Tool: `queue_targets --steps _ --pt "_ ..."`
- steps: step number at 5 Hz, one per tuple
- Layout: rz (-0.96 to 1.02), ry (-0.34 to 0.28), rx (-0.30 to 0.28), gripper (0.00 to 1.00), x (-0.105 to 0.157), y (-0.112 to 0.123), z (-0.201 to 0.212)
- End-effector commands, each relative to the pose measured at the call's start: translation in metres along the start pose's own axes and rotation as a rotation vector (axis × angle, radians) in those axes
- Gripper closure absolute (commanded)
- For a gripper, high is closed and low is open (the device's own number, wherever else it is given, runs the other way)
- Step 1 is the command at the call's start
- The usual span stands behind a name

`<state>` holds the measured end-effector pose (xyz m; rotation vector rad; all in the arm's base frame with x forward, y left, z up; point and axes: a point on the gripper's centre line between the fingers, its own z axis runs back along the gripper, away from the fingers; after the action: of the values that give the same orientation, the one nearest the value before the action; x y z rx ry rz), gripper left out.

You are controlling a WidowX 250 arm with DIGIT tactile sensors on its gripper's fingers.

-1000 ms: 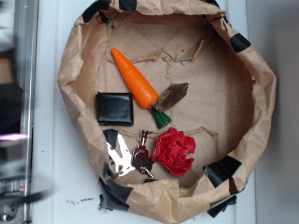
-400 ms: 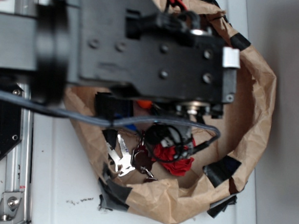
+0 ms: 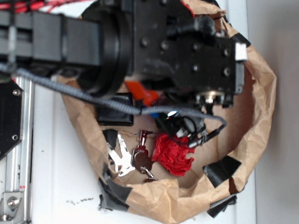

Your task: Grab the wood chip.

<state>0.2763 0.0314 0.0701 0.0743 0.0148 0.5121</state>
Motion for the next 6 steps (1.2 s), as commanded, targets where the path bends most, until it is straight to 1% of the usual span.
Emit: queue_targets --steps 1,2,3,5,6 --pt "0.054 -0.018 -0.046 0.0 0.02 0.008 -0.038" --pt "0.002 0.08 -0.005 0.0 0.003 0.0 -0.065" --pt "-0.01 0.131 -0.011 1.0 -0.004 0.001 -0.075" --pt "0.017 0.123 0.001 1.0 0.017 -0.002 -0.073" --pt "-0.123 0.125 0.019 1.0 0.023 -0.009 -0.057"
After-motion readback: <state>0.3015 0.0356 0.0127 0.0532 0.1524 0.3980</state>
